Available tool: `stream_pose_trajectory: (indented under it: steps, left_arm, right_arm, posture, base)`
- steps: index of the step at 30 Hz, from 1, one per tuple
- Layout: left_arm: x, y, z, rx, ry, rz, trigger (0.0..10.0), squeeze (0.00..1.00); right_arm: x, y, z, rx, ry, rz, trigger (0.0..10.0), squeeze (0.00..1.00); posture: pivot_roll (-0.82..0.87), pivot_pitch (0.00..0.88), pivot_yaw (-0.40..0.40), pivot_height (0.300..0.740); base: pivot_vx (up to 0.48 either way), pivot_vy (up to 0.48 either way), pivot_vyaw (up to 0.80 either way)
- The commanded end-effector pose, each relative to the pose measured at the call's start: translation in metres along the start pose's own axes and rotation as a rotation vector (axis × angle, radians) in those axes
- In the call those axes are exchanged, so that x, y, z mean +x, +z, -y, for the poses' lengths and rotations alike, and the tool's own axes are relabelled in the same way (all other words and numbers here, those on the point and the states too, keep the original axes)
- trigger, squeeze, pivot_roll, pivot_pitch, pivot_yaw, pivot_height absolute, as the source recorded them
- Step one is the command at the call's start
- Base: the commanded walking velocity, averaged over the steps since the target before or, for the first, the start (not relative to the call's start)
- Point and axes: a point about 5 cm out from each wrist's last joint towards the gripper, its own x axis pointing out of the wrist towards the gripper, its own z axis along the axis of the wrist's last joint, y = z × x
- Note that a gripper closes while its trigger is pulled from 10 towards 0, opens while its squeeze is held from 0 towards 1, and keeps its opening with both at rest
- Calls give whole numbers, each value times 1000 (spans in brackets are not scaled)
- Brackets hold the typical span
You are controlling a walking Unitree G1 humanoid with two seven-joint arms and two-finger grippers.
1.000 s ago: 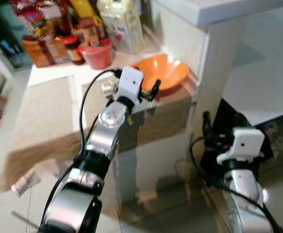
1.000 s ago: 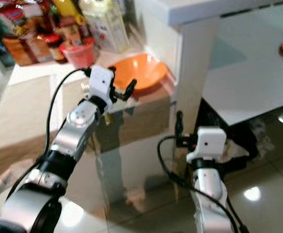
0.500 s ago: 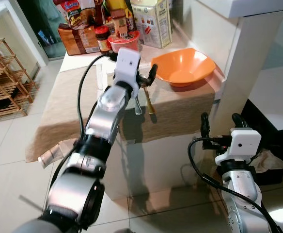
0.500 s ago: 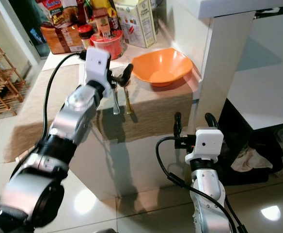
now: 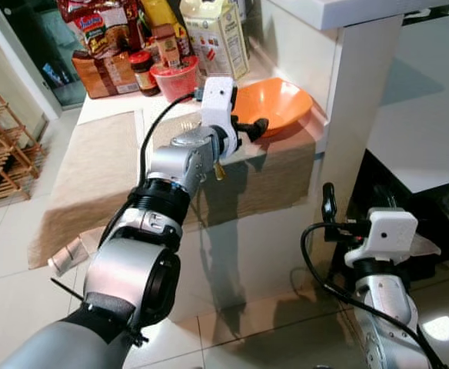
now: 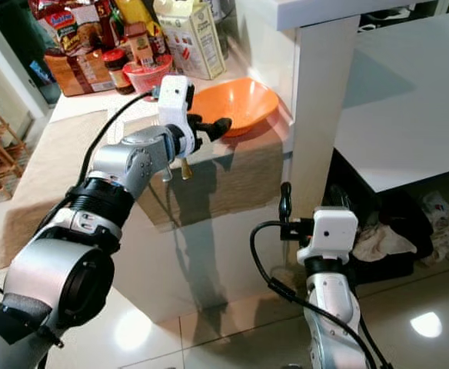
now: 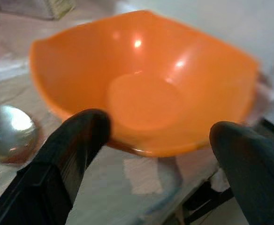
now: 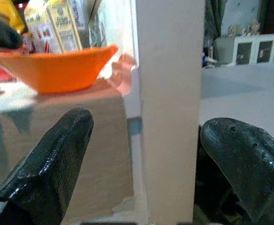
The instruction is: Setting the table
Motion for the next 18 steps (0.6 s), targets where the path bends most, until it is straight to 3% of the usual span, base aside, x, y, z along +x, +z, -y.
stream_pose_trajectory:
  steps: [1, 12, 18]
  left_arm:
    - [-2, 7, -11, 4, 47, 7, 10000, 0]
    - [0, 10, -9, -52, 62, -15, 10000, 0]
    - [0, 22, -8, -45, 60, 50, 10000, 0]
  right_arm:
    - [-1, 5, -6, 10, 10, 22, 10000, 0]
    - [-5, 5, -5, 8, 4, 14, 10000, 0]
    - [-7, 4, -6, 8, 2, 8, 10000, 0]
  posture:
    - [-65, 0, 200, 735]
    - [-75, 0, 207, 735]
    - [-77, 0, 208, 735]
  base:
    - [0, 0, 0]
    - [0, 0, 0]
    - [0, 0, 0]
